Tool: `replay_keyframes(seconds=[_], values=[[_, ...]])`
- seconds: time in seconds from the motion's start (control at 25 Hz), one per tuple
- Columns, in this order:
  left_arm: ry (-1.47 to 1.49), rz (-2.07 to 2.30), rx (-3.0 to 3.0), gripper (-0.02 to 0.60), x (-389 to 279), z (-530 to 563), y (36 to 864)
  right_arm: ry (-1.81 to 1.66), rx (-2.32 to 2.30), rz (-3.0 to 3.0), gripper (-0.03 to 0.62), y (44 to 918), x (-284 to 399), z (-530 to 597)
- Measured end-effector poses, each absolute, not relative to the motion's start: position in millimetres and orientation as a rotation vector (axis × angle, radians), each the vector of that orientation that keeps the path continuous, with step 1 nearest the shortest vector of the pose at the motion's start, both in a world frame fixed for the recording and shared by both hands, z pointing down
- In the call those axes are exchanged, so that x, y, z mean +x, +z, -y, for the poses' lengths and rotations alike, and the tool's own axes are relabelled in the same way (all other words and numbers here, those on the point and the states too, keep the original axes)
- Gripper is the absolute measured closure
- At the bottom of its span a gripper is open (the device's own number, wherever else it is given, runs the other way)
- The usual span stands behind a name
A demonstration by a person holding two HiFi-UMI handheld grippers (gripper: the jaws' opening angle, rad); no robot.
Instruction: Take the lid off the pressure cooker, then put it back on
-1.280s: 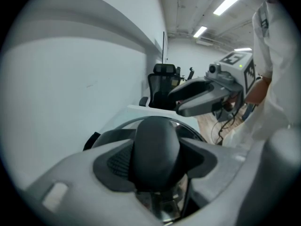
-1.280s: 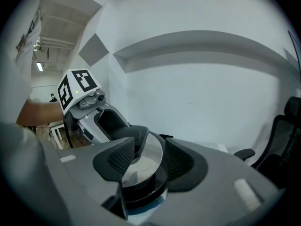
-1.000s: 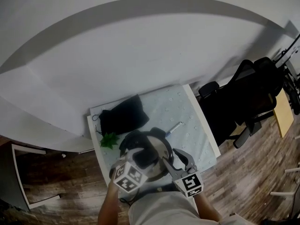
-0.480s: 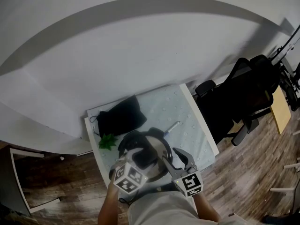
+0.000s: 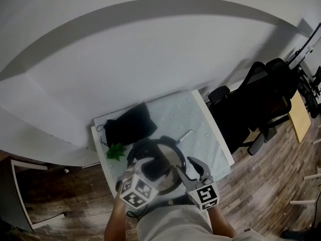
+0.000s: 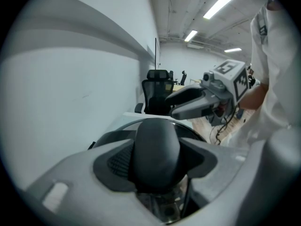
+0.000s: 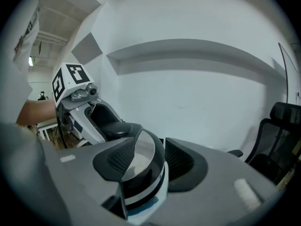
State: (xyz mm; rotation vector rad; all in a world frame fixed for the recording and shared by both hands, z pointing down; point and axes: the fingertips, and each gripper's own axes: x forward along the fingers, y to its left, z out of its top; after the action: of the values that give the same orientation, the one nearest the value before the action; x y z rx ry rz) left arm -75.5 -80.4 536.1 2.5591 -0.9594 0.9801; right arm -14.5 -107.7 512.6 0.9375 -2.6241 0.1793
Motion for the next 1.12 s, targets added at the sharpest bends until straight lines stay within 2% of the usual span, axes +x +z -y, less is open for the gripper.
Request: replay_keyframes(seconds=[0.64,1.12], values=[[0.872,1.03,2.607,0.305,-64,81,498,0.122,1.055,2.582,0.405,480,10,96],[0.876,1.014,2.651,0.305,-18,89,487,0.101,1.092,2.617,0.405,471,50,89]])
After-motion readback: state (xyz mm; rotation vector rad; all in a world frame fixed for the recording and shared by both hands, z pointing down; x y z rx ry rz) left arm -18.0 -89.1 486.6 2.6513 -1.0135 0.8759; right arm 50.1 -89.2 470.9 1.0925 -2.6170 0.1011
